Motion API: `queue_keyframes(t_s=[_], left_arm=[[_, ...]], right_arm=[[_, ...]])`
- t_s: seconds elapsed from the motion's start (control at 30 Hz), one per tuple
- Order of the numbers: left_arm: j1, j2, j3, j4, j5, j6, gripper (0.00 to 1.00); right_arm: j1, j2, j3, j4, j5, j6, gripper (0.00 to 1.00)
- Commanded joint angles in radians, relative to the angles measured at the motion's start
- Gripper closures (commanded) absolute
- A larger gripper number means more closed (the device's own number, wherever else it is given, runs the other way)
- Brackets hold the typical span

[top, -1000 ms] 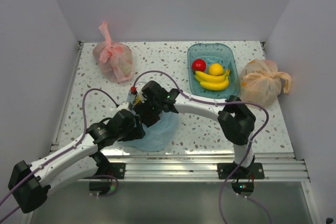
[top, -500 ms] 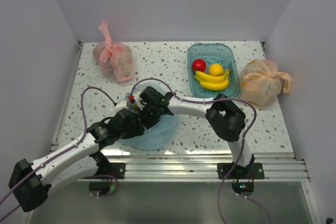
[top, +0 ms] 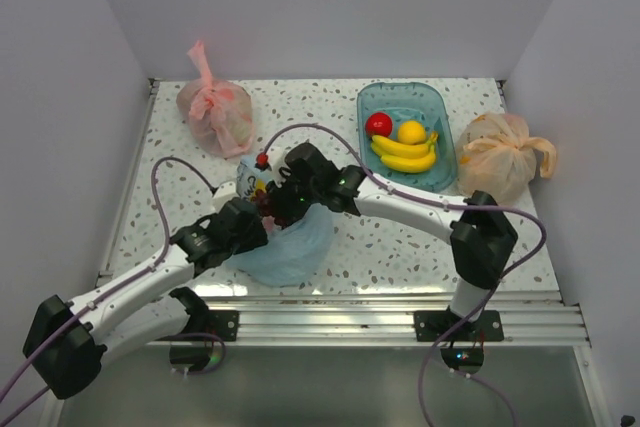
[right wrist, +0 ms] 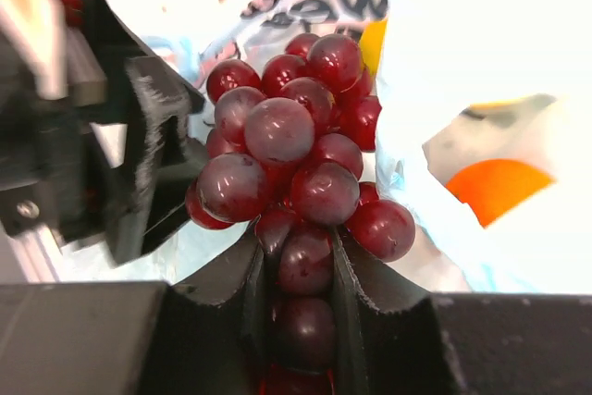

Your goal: Untie the knot of the plastic bag and take out the fruit

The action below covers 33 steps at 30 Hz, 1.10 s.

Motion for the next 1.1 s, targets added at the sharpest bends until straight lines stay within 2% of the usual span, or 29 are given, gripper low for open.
queue_keyframes(t_s=[0.0,0.23,0.3,0.43,0.53,0.67,0.83,0.9,1.07], left_arm=[[0.041,0.018,0.034,0.061,-0.032,0.052,0.34],[0.126,0.023,0.089,0.073,-0.052,0.14,0.35],[0.129,0.032,0.109,0.078,-0.043,0.16,0.35],[0.129,0.017,0.117,0.078,-0.023,0.16,0.33],[0.13,-0.06,0.131,0.061,-0.028,0.175,0.31],[0.129,-0.146,0.152,0.053,0.02,0.23,0.29],[0.129,-0.239,0.135,0.047,0.074,0.23,0.28],[0.129,-0.253,0.144,0.027,0.058,0.229,0.27],[0.129,-0.229,0.168,-0.005,0.006,0.247,0.22]], right_arm=[[-0.031,-0.096,-0.038,0.135,-0.051,0.053,0.97],[-0.074,-0.182,-0.168,0.336,-0.102,0.148,1.0],[-0.082,-0.203,-0.183,0.44,-0.14,0.194,1.0],[-0.09,-0.216,-0.174,0.551,-0.184,0.253,1.0],[-0.09,-0.207,-0.136,0.59,-0.2,0.265,1.0],[-0.088,-0.175,-0.079,0.604,-0.169,0.271,0.99],[-0.09,-0.139,0.022,0.604,-0.171,0.29,0.99],[-0.09,-0.138,0.06,0.562,-0.154,0.279,0.99],[-0.145,-0.158,0.154,0.359,0.041,0.181,1.0]])
